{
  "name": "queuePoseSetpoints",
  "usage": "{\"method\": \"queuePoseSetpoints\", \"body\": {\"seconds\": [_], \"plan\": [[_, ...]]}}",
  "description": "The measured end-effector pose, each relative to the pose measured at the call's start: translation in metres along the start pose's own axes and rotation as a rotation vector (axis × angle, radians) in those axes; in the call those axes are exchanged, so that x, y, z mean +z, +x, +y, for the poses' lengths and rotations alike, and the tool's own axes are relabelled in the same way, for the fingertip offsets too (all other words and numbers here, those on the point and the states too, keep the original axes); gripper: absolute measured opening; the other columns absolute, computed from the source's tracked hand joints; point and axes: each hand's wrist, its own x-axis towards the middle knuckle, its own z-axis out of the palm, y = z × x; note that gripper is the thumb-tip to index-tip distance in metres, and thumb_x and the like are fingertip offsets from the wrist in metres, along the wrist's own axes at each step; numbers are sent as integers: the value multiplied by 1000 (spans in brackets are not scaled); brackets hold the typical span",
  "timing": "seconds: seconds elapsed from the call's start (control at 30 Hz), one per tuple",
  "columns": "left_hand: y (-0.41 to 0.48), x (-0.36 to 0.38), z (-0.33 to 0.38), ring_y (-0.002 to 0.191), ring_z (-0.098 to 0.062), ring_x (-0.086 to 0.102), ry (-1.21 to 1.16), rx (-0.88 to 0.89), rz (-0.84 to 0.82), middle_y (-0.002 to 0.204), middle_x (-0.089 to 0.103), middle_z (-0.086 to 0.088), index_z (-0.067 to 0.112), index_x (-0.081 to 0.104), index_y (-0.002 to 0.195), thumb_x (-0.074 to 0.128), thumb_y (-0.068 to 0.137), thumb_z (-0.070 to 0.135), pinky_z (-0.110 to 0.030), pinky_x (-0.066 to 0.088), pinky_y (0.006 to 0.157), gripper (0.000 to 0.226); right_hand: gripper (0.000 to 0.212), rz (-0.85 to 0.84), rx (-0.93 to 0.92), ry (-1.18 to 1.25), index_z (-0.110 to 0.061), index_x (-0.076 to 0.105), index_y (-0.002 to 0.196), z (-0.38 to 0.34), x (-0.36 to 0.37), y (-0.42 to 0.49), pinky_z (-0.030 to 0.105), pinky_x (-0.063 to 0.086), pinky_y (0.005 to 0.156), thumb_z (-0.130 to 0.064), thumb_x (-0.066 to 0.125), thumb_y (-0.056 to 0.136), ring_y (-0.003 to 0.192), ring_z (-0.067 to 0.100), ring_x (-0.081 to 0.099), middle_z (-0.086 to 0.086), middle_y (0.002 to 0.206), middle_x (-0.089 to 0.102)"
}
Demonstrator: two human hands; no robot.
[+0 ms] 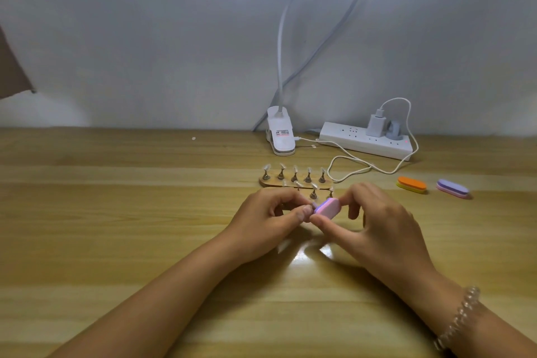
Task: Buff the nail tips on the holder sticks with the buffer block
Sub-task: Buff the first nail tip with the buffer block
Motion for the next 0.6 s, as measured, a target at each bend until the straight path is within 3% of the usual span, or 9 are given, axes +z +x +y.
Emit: {"method": "queuePoseSetpoints", "body": {"seconds": [0.07, 0.13, 0.2, 0.27, 0.4, 0.53, 0.6], "plan": [[0, -1, 1, 70, -34, 59, 9, 0, -1, 80, 70, 12, 23, 74, 91, 66, 95, 15, -45, 47, 65, 12, 45, 4, -35, -53, -29, 47, 77, -2, 1, -1, 22, 25, 46, -71, 60, 71, 57, 9, 39, -13, 72, 42], [0, 0, 0, 71, -35, 60, 11, -4, -5, 81, 70, 10, 19, 75, 93, 66, 95, 14, -47, 48, 65, 11, 44, -33, -88, -62, -28, 47, 78, -3, 3, -2, 23, 26, 46, -69, 62, 71, 57, 9, 38, -13, 72, 41], [0, 0, -1, 67, -32, 58, 5, -11, 2, 79, 70, 12, 17, 75, 94, 65, 95, 14, -44, 46, 62, 11, 48, -39, -45, 8, -28, 48, 76, -1, 3, -1, 25, 28, 49, -74, 60, 70, 58, 7, 41, -13, 72, 45], [0, 0, -2, 61, -16, 54, 25, 4, -4, 76, 68, 15, 19, 75, 94, 65, 95, 14, -31, 39, 55, 11, 49, 0, 10, 69, -28, 51, 75, 2, 1, 2, 25, 29, 51, -77, 55, 70, 58, 4, 43, -12, 71, 47], [0, 1, -3, 60, 2, 51, 126, 50, -46, 78, 67, 19, 22, 75, 93, 66, 94, 13, -17, 35, 58, 13, 46, -50, -73, 48, -28, 53, 78, 1, 6, 0, 24, 29, 51, -74, 57, 74, 60, 2, 42, -14, 73, 46], [0, 2, -4, 59, -2, 48, 148, 47, -60, 84, 69, 17, 26, 75, 94, 65, 92, 32, -22, 34, 58, 12, 44, -4, 37, 111, -29, 55, 77, 7, 4, 3, 27, 34, 54, -72, 59, 72, 62, 5, 47, -11, 73, 51], [-1, 1, -4, 64, -10, 54, 157, 43, -70, 89, 71, 14, 26, 75, 97, 62, 90, 33, -23, 36, 60, 16, 43, -11, -22, 58, -29, 54, 79, 5, 6, 1, 25, 33, 52, -71, 59, 76, 60, 4, 45, -12, 74, 49]]}}
